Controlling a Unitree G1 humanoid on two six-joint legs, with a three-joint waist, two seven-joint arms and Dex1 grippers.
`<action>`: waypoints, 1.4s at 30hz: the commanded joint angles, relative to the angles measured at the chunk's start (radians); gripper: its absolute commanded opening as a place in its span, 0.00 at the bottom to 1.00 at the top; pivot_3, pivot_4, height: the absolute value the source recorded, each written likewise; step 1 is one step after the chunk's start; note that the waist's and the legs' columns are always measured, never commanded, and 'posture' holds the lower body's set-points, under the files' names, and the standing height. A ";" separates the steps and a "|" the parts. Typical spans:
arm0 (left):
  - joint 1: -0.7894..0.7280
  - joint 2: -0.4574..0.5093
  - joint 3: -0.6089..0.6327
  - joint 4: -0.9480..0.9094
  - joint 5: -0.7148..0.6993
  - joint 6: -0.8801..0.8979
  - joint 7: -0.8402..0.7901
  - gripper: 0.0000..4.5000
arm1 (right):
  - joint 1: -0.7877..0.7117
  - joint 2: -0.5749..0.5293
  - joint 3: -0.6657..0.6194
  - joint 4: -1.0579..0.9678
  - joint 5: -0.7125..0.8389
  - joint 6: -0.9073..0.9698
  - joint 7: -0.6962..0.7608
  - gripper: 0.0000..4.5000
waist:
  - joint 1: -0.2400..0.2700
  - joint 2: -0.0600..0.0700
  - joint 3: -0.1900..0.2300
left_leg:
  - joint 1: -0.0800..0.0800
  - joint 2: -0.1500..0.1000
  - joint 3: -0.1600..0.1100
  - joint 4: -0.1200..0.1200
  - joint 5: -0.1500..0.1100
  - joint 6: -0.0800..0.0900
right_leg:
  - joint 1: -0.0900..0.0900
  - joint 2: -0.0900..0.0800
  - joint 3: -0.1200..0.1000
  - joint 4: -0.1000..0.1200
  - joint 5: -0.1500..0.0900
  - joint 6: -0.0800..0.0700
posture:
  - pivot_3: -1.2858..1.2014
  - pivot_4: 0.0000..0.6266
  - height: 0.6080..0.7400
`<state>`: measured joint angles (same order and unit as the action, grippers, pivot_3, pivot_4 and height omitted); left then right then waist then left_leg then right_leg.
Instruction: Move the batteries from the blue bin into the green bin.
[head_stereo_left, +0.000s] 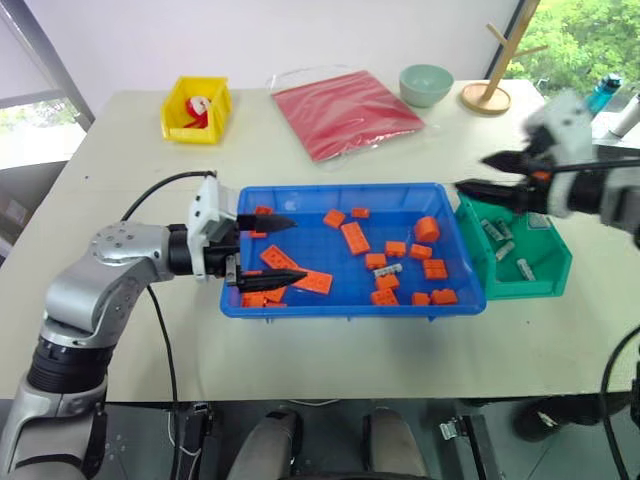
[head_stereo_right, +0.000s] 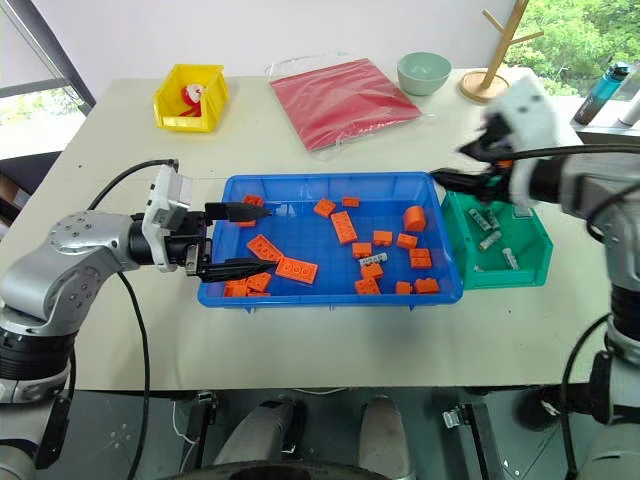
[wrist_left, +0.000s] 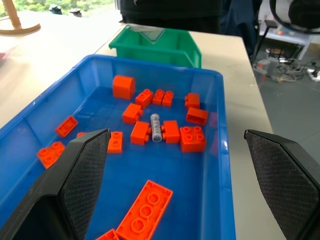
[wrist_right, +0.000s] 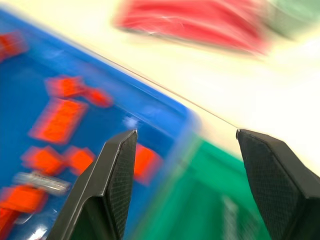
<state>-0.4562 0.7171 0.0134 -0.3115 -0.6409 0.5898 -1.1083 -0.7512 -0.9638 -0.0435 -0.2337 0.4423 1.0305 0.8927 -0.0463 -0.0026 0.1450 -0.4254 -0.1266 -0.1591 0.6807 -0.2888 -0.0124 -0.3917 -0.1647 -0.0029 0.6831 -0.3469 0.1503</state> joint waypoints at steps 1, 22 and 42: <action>0.005 0.015 0.022 -0.040 -0.002 -0.014 0.010 1.00 | -0.069 0.010 0.219 0.081 -0.087 -0.183 0.170 0.71 | 0.002 0.000 0.000 | 0.000 0.000 0.000 0.000 0.000 0.000 | 0.000 0.000 0.000 0.000 0.000 0.000 | 0.52 0.24 0.82; 0.141 0.077 0.120 -0.179 -0.044 0.018 0.126 1.00 | -0.224 0.131 0.484 0.772 -0.499 -1.118 0.643 0.71 | -0.004 -0.001 0.001 | -0.001 -0.002 -0.005 0.000 0.000 0.000 | -0.001 0.000 -0.001 0.000 0.000 0.000 | 0.52 0.24 0.82; 0.106 0.079 0.106 -0.157 -0.031 0.008 0.133 1.00 | -0.165 0.200 0.454 0.772 -0.529 -1.219 0.618 0.71 | 0.001 -0.001 0.001 | -0.001 -0.003 -0.005 0.001 0.000 0.000 | -0.001 0.000 0.000 0.000 0.000 0.000 | 0.52 0.24 0.82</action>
<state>-0.3297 0.7847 0.1028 -0.4539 -0.6657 0.6083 -0.9748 -0.9085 -0.7646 0.4356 0.5446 -0.0757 -0.1677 1.5208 -0.0457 -0.0036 0.1458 -0.4263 -0.1292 -0.1642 0.6814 -0.2887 -0.0126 -0.3925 -0.1647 -0.0034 0.6836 -0.3469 0.1503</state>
